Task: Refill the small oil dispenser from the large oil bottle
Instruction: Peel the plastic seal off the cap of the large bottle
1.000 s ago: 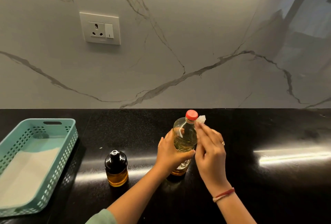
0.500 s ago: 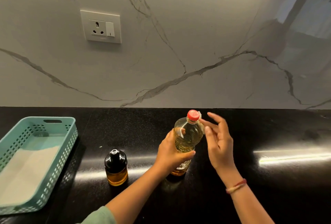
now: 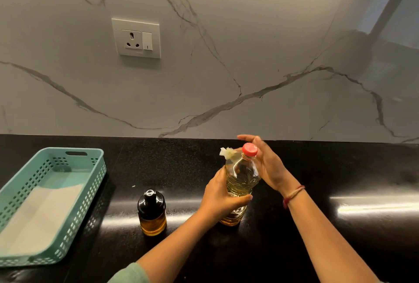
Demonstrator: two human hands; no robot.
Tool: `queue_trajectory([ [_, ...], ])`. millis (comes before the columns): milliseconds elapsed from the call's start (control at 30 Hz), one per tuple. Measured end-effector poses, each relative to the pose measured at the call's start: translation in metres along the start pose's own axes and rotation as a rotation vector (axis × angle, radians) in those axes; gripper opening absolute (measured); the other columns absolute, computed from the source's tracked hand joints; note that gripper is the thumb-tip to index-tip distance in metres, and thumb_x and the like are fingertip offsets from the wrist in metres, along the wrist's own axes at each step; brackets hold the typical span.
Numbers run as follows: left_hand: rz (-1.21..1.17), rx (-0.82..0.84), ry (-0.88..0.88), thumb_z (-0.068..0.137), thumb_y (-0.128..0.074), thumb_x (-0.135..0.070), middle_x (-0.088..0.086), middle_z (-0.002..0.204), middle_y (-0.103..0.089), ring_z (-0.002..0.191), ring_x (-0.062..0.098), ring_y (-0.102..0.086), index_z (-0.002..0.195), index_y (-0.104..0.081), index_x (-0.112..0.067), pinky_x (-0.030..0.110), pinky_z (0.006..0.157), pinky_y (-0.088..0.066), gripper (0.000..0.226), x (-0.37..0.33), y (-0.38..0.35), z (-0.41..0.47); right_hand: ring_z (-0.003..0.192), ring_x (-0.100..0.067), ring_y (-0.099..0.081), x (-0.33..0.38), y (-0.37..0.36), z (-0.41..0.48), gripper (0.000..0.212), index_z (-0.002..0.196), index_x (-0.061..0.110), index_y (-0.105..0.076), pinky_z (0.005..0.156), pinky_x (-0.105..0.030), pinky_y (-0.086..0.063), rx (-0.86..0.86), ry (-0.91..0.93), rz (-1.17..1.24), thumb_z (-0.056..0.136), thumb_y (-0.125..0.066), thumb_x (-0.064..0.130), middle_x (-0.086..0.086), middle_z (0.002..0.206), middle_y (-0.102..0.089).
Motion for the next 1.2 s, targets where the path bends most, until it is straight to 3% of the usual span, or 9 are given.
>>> queue_trajectory([
  [133,0.01,0.0,-0.02,0.056,-0.072,-0.061,-0.016,0.114,-0.056,0.108,0.003,-0.057,0.123,-0.049,-0.035,0.025,0.094,-0.048,0.075,0.0,-0.001,0.0,0.114,-0.031,-0.061,-0.03,0.006,-0.022,0.036,0.125,0.009,-0.055,0.092,-0.04,-0.052,-0.154,0.019,0.093,0.102,-0.033,0.026,-0.014,0.119,-0.065],
  [267,0.024,-0.014,-0.023,0.061,-0.081,-0.049,-0.017,0.111,-0.056,0.104,0.001,-0.056,0.122,-0.052,-0.031,0.019,0.089,-0.047,0.07,0.004,0.0,0.001,0.107,-0.019,-0.065,-0.044,-0.003,-0.057,0.026,0.114,0.017,-0.062,0.084,-0.028,-0.055,-0.376,0.088,0.024,0.095,-0.048,0.005,-0.005,0.111,-0.069],
  [333,0.026,-0.02,-0.026,0.062,-0.083,-0.045,-0.018,0.11,-0.055,0.103,0.0,-0.055,0.122,-0.053,-0.03,0.014,0.086,-0.044,0.07,0.004,0.001,0.001,0.104,-0.018,-0.066,-0.049,-0.013,-0.074,0.028,0.112,0.014,-0.066,0.085,-0.029,-0.055,-0.485,0.164,-0.013,0.09,-0.055,0.001,-0.004,0.108,-0.071],
  [533,0.026,-0.02,-0.005,0.064,-0.084,-0.042,-0.017,0.112,-0.056,0.106,0.002,-0.056,0.121,-0.05,-0.036,0.022,0.09,-0.047,0.067,0.003,-0.002,-0.001,0.098,-0.017,-0.069,-0.04,-0.037,-0.089,0.026,0.103,0.015,-0.069,0.078,-0.026,-0.058,-0.727,0.294,0.076,0.086,-0.061,-0.002,-0.004,0.101,-0.073],
  [700,0.026,-0.026,0.015,0.065,-0.085,-0.038,-0.022,0.109,-0.054,0.102,-0.003,-0.054,0.123,-0.052,-0.032,0.013,0.085,-0.042,0.068,0.003,0.0,-0.002,0.101,-0.015,-0.067,-0.021,-0.024,-0.068,0.026,0.109,0.017,-0.068,0.085,-0.03,-0.055,-0.678,0.249,0.044,0.088,-0.061,0.003,-0.003,0.104,-0.071],
  [900,0.027,-0.024,0.024,0.064,-0.086,-0.036,-0.017,0.111,-0.056,0.104,0.004,-0.056,0.125,-0.052,-0.029,0.021,0.089,-0.046,0.07,-0.002,0.001,-0.001,0.092,-0.019,-0.068,-0.005,-0.01,-0.032,0.022,0.101,0.01,-0.068,0.073,-0.026,-0.055,-0.376,0.016,0.09,0.097,-0.046,0.007,-0.006,0.093,-0.073],
  [967,0.026,-0.026,0.022,0.064,-0.086,-0.037,-0.015,0.112,-0.057,0.105,0.005,-0.057,0.125,-0.052,-0.029,0.024,0.091,-0.047,0.07,-0.001,0.002,-0.001,0.094,-0.021,-0.067,-0.009,-0.012,-0.031,0.026,0.104,0.007,-0.067,0.075,-0.028,-0.054,-0.347,-0.019,0.124,0.1,-0.041,0.01,-0.008,0.095,-0.073],
  [1067,0.032,-0.02,0.016,0.064,-0.085,-0.04,-0.015,0.115,-0.058,0.107,0.004,-0.057,0.125,-0.052,-0.029,0.025,0.092,-0.048,0.071,0.001,0.002,-0.001,0.106,-0.019,-0.065,-0.015,-0.02,-0.049,0.038,0.116,0.008,-0.064,0.087,-0.03,-0.05,-0.348,0.04,0.177,0.102,-0.033,0.027,-0.008,0.11,-0.071],
  [1200,0.034,-0.027,0.013,0.063,-0.084,-0.042,-0.015,0.115,-0.057,0.107,0.005,-0.057,0.125,-0.053,-0.028,0.026,0.092,-0.048,0.071,0.001,0.001,0.0,0.12,0.001,-0.054,-0.022,-0.041,-0.092,0.052,0.121,0.031,-0.058,0.088,-0.011,-0.045,-0.324,0.104,0.13,0.088,-0.035,0.064,0.017,0.125,-0.063],
])
Point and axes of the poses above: each hand's wrist, its own z-axis towards the middle knuckle, its own y-axis out of the back of the hand, x = y × z, the point moved 1 cm from there along z, towards the middle knuckle
